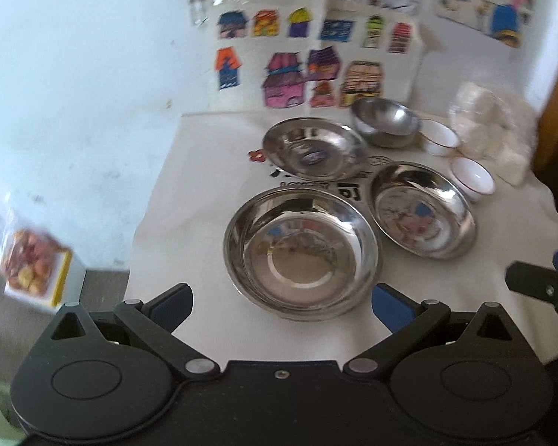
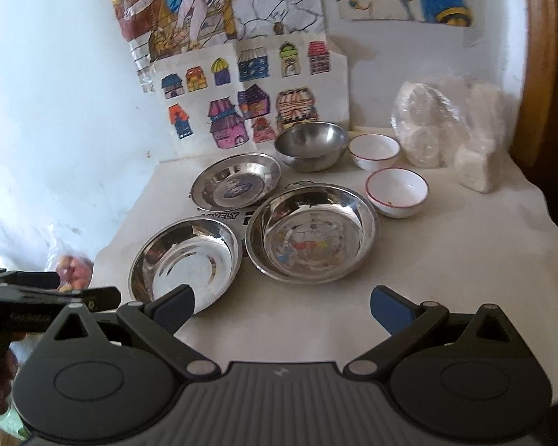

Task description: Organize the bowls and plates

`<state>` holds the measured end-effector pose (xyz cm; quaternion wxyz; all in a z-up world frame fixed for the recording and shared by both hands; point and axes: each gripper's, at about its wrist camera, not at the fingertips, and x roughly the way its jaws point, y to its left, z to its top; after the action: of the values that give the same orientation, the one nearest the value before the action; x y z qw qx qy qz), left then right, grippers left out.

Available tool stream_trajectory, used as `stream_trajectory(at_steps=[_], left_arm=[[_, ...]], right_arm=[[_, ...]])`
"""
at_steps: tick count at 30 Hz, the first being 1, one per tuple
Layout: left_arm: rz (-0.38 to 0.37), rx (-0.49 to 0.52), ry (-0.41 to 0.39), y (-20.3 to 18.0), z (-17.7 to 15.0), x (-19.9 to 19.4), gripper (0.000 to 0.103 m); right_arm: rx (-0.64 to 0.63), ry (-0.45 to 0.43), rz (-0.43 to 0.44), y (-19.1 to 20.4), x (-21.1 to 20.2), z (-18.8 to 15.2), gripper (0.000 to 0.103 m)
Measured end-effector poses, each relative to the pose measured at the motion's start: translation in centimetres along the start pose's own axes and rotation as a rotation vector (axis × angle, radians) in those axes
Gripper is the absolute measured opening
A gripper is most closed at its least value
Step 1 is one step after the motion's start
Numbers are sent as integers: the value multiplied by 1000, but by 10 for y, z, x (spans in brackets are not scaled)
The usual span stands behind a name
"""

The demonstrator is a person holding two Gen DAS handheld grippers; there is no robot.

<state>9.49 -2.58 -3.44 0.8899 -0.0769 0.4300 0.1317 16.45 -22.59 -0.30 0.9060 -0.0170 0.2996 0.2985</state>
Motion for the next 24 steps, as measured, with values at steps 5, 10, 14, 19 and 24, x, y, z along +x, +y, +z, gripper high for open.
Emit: stream_trajectory(at_steps=[5, 10, 14, 19, 24], left_arm=[[66, -63, 54, -4, 8, 9, 102], [116, -104, 133, 2, 14, 20, 102], [138, -105, 176, 12, 22, 31, 102], [118, -90, 241, 26, 34, 52, 102], [74, -46, 309, 38, 46, 80, 102]], right_arm=[[-44, 62, 84, -15, 15, 12, 103], [-46, 132, 162, -22, 31, 16, 103], [-47, 170, 215, -20, 44, 16, 103], [-52, 218, 261, -11, 62, 18, 103], [0, 282, 300, 0, 90, 24, 103]])
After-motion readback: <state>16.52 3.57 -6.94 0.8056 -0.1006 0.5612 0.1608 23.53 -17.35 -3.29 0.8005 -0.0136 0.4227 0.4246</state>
